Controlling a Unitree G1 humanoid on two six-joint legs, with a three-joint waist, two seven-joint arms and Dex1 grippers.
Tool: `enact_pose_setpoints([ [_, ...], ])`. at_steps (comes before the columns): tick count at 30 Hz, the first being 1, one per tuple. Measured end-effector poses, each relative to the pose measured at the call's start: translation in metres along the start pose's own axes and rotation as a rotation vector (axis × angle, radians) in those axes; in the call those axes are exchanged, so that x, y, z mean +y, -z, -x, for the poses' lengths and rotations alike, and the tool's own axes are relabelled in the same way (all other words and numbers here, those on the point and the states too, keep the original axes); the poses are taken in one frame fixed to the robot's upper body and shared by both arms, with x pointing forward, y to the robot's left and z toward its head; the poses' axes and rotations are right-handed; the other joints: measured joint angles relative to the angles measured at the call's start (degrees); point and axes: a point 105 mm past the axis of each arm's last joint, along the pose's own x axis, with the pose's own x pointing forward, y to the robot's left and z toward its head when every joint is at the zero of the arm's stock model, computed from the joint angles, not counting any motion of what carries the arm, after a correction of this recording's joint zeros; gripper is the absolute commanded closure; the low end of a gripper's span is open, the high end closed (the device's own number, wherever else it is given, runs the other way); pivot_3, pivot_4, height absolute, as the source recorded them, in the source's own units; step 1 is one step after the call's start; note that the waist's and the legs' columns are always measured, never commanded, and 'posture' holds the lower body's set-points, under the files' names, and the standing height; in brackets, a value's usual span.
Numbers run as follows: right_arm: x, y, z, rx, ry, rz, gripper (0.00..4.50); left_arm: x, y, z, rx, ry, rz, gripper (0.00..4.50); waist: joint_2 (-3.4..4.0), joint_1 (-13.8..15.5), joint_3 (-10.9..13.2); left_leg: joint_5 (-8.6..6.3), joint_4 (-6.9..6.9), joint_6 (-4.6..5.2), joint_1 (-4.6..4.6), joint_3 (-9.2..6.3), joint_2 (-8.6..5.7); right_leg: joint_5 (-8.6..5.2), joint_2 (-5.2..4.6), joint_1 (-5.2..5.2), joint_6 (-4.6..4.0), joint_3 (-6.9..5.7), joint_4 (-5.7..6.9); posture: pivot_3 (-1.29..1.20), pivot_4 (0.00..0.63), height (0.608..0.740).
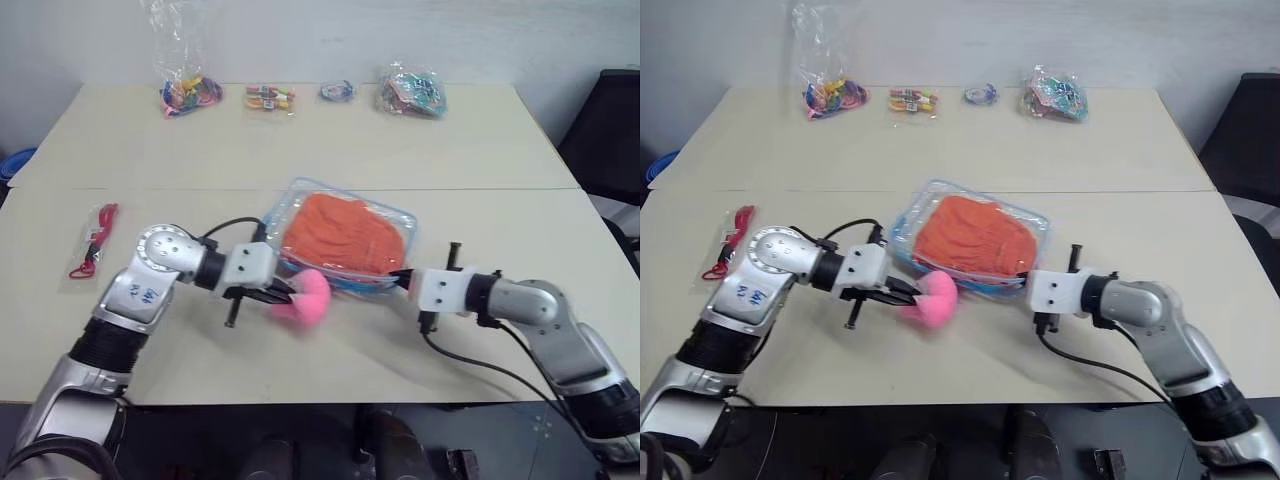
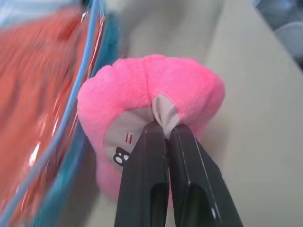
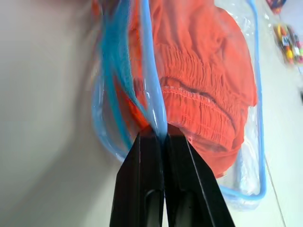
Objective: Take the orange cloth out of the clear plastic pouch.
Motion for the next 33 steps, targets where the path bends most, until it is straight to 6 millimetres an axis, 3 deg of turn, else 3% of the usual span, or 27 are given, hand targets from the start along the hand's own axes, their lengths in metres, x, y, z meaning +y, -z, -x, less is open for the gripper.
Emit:
enact_pose_setpoints([
  [7, 0.015, 0.001, 0.017, -0.017, -0.046, 0.044, 4.48, 0.007, 0.013, 0.022, 0.04, -0.086, 0.047, 4.5, 0.0, 0.0, 0.0, 0.0, -0.03, -0.01, 0.01, 0.02, 0.0, 0.0, 0.02, 0.0, 0.0, 0.0, 0.0, 0.0, 0.15, 0.74],
  [14, 0.024, -0.01, 0.028, -0.108, -0.096, 0.195, 4.48, 0.017, 0.036, 0.063, 0.116, -0.212, 0.126, 4.5, 0.0, -0.2, 0.0, -0.01, -0.11, -0.02, 0.01, 0.13, 0.03, -0.01, 0.04, 0.01, -0.02, 0.01, 0.0, 0.0, 0.15, 0.74],
  [19, 0.028, -0.006, 0.035, -0.128, -0.122, 0.227, 4.48, 0.02, 0.05, 0.081, 0.162, -0.265, 0.146, 4.5, 0.0, -0.1, 0.0, -0.01, -0.11, -0.03, 0.05, 0.16, 0.03, -0.01, 0.03, 0.01, -0.02, 0.01, 0.0, 0.0, 0.15, 0.74],
  [28, 0.025, -0.007, 0.035, -0.158, -0.107, 0.235, 4.48, 0.019, 0.057, 0.091, 0.179, -0.29, 0.152, 4.5, 0.0, -0.3, 0.0, -0.01, -0.12, -0.03, 0.02, 0.21, 0.06, -0.01, 0.04, 0.01, -0.02, 0.02, 0.01, 0.0, 0.15, 0.74],
  [33, 0.025, -0.007, 0.036, -0.162, -0.103, 0.227, 4.48, 0.022, 0.062, 0.107, 0.208, -0.331, 0.183, 4.5, 0.0, -0.3, 0.0, -0.02, -0.13, -0.04, 0.02, 0.23, 0.07, -0.02, 0.07, 0.01, -0.03, 0.02, 0.01, 0.0, 0.15, 0.74],
])
